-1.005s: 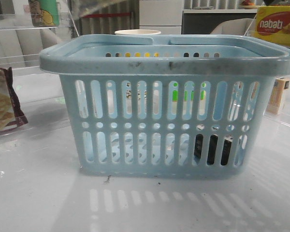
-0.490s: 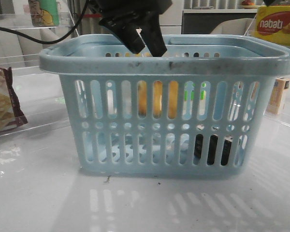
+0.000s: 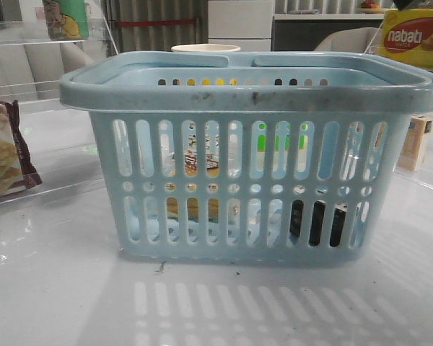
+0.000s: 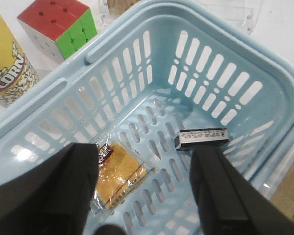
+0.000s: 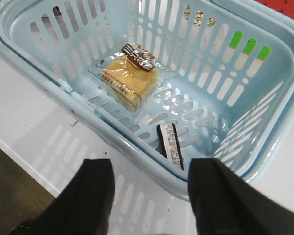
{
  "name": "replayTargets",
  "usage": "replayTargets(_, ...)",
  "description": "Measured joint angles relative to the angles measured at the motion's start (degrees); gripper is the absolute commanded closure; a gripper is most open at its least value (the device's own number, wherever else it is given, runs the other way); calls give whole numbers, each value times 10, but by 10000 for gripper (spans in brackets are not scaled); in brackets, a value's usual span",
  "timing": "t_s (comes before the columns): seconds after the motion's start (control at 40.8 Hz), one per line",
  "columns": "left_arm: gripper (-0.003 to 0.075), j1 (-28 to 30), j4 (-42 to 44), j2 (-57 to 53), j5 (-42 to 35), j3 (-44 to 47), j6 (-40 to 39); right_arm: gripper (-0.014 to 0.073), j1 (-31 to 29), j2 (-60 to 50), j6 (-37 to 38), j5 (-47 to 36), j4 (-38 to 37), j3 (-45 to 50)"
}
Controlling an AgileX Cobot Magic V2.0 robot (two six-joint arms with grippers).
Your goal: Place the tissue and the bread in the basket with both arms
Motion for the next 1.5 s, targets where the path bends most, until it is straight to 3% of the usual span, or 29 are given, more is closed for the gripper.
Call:
replayTargets(0.245, 265, -1, 68, -132, 9, 108, -56, 141, 0, 0, 0, 0, 0, 0)
replayTargets(0.54, 265, -1, 86, -317, 1, 288, -102, 141, 0, 0, 0, 0, 0, 0)
replayTargets(0.883, 265, -1, 160, -508, -4, 460, -229, 141, 0, 0, 0, 11, -14, 0)
replayTargets(1.177, 265, -1, 199, -573, -4, 509, -259, 141, 0, -26, 1, 85, -61, 3)
replayTargets(1.496, 265, -1, 199, -574, -5, 509, -260, 141, 0, -210, 24, 124, -61, 87)
